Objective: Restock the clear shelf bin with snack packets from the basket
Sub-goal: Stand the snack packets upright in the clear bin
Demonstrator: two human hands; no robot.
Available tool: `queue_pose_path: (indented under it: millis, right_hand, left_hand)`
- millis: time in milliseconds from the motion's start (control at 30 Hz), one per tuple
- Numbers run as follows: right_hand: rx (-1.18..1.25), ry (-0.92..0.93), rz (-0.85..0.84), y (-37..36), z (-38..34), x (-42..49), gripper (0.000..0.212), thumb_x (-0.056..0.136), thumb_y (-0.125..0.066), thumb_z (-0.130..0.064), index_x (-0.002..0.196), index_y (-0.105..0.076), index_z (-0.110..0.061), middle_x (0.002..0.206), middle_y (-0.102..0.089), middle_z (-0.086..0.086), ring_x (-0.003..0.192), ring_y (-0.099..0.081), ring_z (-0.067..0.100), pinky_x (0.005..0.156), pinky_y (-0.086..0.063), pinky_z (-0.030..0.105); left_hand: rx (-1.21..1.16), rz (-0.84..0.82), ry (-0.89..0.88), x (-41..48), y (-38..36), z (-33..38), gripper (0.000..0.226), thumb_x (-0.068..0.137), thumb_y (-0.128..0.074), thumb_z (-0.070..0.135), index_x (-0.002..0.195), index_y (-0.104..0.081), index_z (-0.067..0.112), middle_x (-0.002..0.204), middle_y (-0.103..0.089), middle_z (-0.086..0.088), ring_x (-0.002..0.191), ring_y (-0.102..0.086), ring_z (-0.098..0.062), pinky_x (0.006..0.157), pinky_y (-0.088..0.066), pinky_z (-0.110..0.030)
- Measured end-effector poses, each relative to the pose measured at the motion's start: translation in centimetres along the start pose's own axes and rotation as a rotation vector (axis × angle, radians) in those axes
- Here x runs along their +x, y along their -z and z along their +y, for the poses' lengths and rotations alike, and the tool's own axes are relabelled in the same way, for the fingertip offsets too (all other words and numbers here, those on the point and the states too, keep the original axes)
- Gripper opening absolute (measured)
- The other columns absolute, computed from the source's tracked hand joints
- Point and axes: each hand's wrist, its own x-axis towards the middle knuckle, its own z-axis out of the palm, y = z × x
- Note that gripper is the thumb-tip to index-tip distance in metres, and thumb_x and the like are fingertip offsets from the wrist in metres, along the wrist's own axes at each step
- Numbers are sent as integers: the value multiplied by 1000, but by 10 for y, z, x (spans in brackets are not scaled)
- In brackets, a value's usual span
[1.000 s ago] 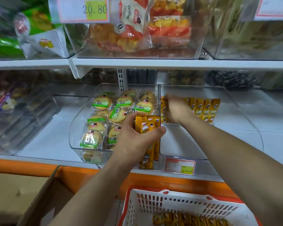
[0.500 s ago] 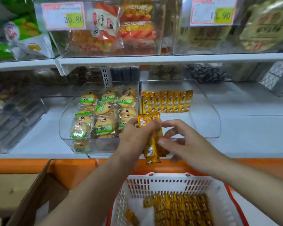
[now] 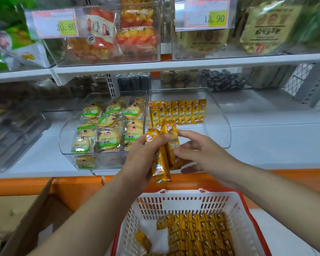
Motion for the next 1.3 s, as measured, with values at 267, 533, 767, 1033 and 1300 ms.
queue_pose_path:
  millis: [267, 533, 767, 1033, 1300]
  right_hand:
    - [129, -42, 32, -11, 5, 8, 38, 84, -78, -19, 115, -69, -39, 94, -72, 6, 82, -74, 23, 64, -57, 32]
    - [-90, 98, 463, 21, 0, 62, 36, 74, -81, -10, 100, -64, -29, 91, -69, -5, 63, -59, -4, 66, -43, 23]
    - [-607, 148, 431, 39, 18, 182, 42, 70, -84, -7, 105, -64, -20, 92, -71, 7, 77, -65, 21, 74, -53, 36]
    - [-939, 117, 450, 31, 53, 264, 44, 80, -78, -12, 121, -64, -15, 117, -64, 11, 93, -56, 19, 79, -38, 21]
    - [-951, 89, 462, 34, 67, 268, 52, 83, -77, -21, 128, -52, -16, 101, -63, 9, 94, -61, 30, 74, -42, 29]
  left_hand:
    - [-14, 66, -13, 12, 6, 3, 42, 77, -84, 23, 113, -68, 9, 93, -77, -16, 80, -77, -33, 62, -61, -39]
    - [355, 142, -181, 33, 58, 25, 48, 79, -85, 25, 120, -62, 17, 104, -75, -13, 84, -76, -25, 77, -64, -45]
    - [434, 79, -267, 38, 73, 25, 31, 81, -83, 25, 106, -65, 25, 81, -75, 7, 75, -74, -10, 61, -56, -17]
    - [441, 63, -229, 47, 81, 17, 47, 74, -88, 31, 113, -62, 30, 89, -74, 4, 80, -73, -10, 74, -59, -24]
    - [444, 77, -207, 54, 84, 9, 48, 75, -88, 34, 115, -60, 33, 90, -75, 9, 79, -73, -4, 65, -55, -12]
